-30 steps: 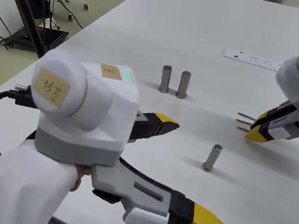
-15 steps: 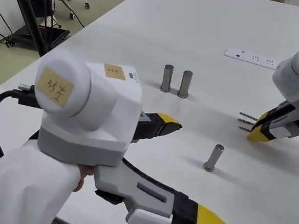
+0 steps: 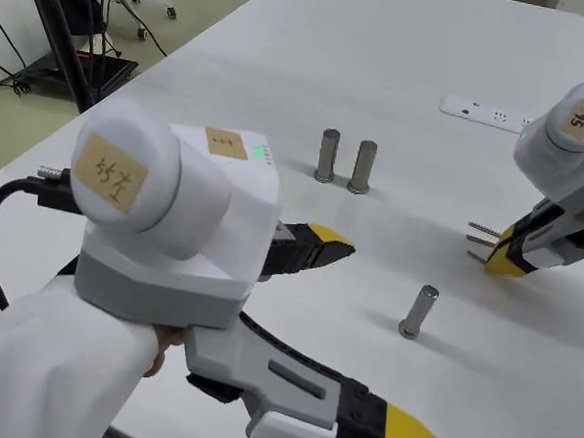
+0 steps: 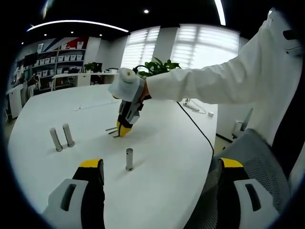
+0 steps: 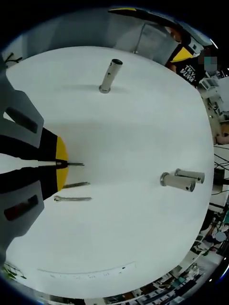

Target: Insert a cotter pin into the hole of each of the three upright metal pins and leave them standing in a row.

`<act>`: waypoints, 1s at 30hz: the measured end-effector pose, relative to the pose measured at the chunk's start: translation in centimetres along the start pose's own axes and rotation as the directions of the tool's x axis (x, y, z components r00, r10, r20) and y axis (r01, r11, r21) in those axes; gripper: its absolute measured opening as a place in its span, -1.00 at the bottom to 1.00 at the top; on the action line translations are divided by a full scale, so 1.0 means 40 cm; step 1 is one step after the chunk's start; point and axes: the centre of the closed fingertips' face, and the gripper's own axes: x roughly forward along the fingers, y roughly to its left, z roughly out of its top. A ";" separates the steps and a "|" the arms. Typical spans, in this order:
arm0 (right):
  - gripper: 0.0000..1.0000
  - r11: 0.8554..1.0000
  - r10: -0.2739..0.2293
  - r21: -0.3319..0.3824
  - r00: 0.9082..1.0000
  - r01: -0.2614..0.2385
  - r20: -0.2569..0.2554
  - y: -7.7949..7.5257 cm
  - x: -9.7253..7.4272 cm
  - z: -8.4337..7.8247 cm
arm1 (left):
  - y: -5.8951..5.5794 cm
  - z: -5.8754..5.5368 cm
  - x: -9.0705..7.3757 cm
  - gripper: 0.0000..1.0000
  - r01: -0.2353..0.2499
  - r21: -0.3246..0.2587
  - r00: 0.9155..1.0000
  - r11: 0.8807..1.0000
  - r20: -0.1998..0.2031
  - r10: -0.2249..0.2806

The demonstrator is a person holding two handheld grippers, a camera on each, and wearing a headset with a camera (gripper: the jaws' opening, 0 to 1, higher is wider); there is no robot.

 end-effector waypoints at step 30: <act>-1.00 0.994 0.017 -0.103 0.992 -0.030 -0.128 -0.008 0.006 -0.006 | 0.015 0.010 -0.001 0.98 -0.022 -0.002 0.999 1.000 0.029 0.022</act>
